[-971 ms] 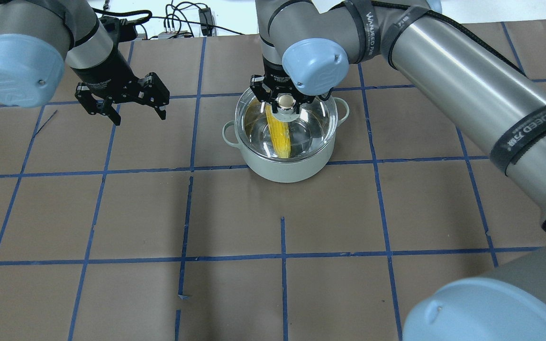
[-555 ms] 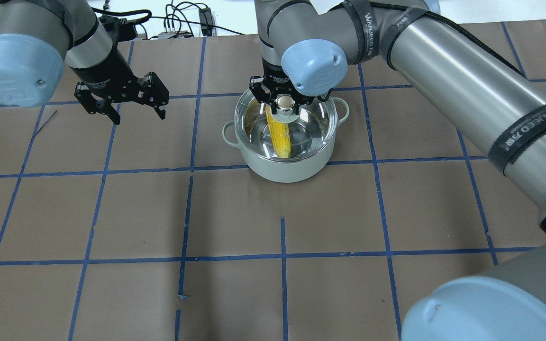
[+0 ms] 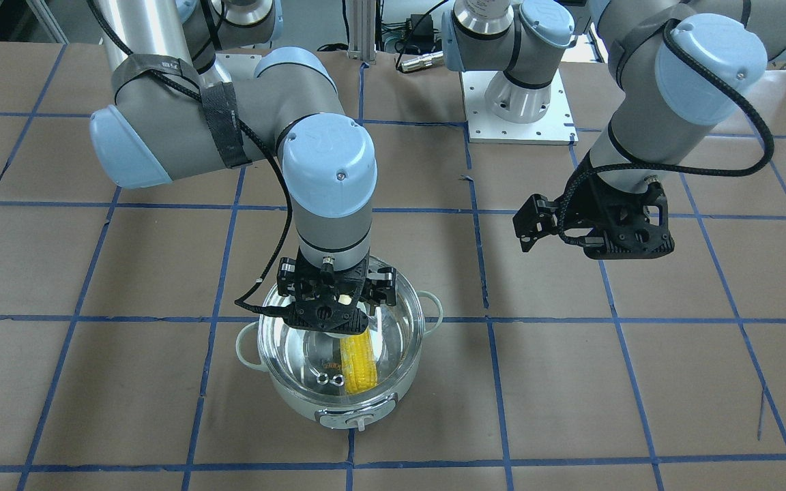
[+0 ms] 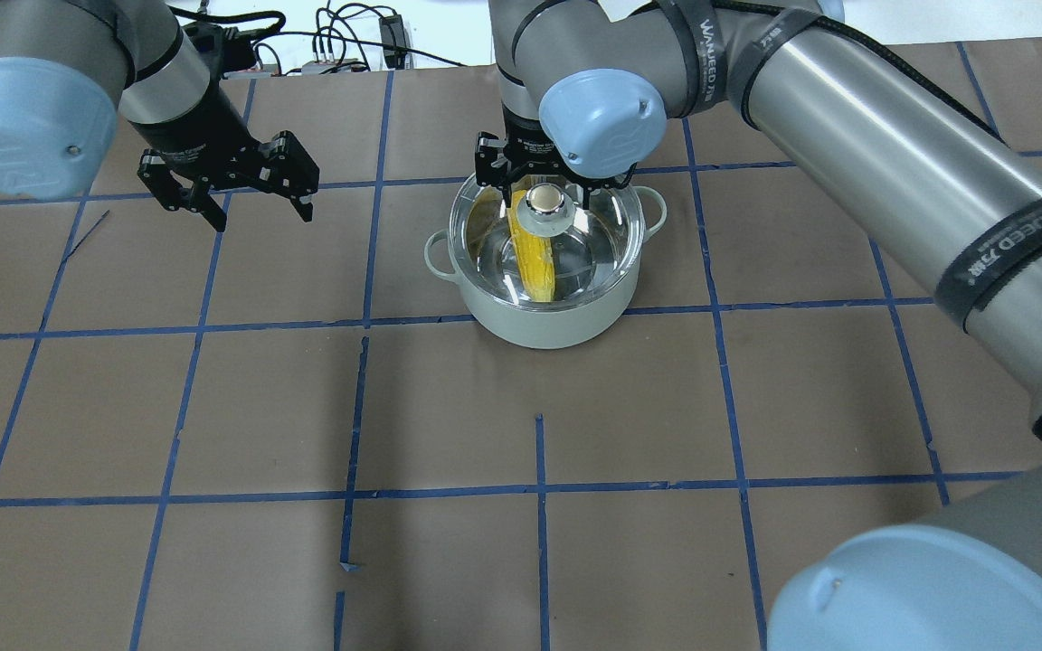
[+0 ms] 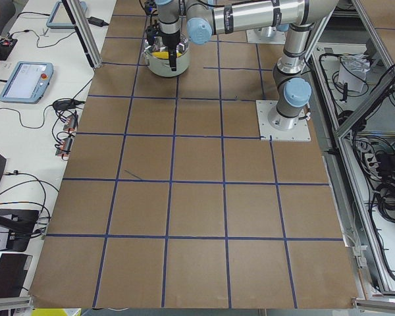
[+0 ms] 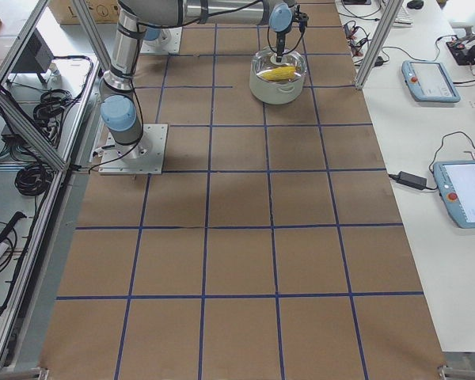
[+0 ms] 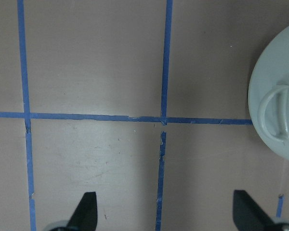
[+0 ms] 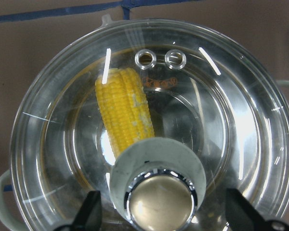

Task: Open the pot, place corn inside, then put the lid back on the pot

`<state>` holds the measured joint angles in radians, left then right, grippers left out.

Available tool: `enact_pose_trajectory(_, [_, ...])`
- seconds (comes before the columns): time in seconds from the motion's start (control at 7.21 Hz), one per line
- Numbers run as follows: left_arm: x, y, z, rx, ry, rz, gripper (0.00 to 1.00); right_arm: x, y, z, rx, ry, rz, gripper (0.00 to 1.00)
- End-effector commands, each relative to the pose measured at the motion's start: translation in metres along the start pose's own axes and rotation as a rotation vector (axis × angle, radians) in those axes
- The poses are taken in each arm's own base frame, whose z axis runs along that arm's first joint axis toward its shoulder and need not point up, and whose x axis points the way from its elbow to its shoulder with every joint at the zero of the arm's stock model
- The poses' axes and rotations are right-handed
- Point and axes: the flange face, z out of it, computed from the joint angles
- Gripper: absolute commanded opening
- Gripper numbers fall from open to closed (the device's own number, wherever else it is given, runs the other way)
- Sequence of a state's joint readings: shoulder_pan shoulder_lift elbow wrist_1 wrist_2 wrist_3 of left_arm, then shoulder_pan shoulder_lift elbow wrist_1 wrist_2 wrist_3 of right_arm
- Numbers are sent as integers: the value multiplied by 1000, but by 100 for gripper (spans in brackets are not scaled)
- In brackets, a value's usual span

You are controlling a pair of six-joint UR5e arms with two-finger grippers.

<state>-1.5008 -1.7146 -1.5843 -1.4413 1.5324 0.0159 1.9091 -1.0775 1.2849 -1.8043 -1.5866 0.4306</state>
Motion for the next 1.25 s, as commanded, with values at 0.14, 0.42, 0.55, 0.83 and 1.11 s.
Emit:
enact_pose_trajectory(0.14, [-3,-2,-2,6,2,-4,100,97,-9,-72,-41,19,-64,100])
enact_pose_trajectory(0.42, [-3,-1,-1,3,2,-4,100,189,30,-123,-139,24,-117,100])
enact_pose_trajectory(0.55, [-3,0,0,2,2,-4,100,204,63,-137,-107,22,-103,100])
enact_pose_trajectory(0.83, [-3,-1,7,-13,0,-5,100,205,89,-140,-56,28,-124,100])
enact_pose_trajectory(1.11, [-3,-1,7,-13,0,-5,100,204,69,-146,-46,11,-160,100])
